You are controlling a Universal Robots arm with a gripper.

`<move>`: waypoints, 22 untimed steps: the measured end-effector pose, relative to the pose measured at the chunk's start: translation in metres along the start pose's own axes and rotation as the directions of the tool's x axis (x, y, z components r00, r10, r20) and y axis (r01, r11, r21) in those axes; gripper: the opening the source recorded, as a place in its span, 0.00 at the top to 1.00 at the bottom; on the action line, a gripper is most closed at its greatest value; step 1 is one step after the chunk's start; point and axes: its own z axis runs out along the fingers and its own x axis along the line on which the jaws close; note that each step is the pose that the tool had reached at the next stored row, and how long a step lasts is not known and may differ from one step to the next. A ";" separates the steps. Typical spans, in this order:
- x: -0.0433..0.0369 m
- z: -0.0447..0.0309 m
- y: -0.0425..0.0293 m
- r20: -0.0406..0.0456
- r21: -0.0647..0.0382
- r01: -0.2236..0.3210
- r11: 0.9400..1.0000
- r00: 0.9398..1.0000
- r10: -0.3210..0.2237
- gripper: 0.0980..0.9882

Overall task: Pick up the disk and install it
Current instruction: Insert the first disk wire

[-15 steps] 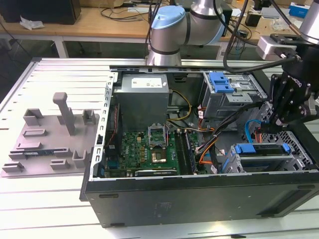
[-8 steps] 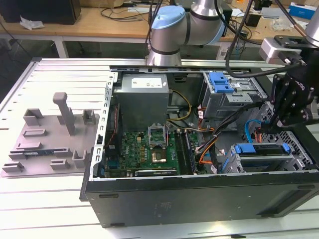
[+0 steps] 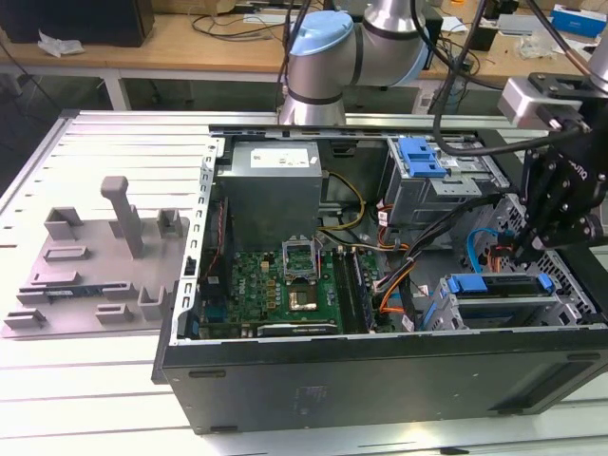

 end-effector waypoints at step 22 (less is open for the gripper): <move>0.0172 -0.0070 0.0003 0.002 0.003 0.054 0.999 0.999 -0.054 0.93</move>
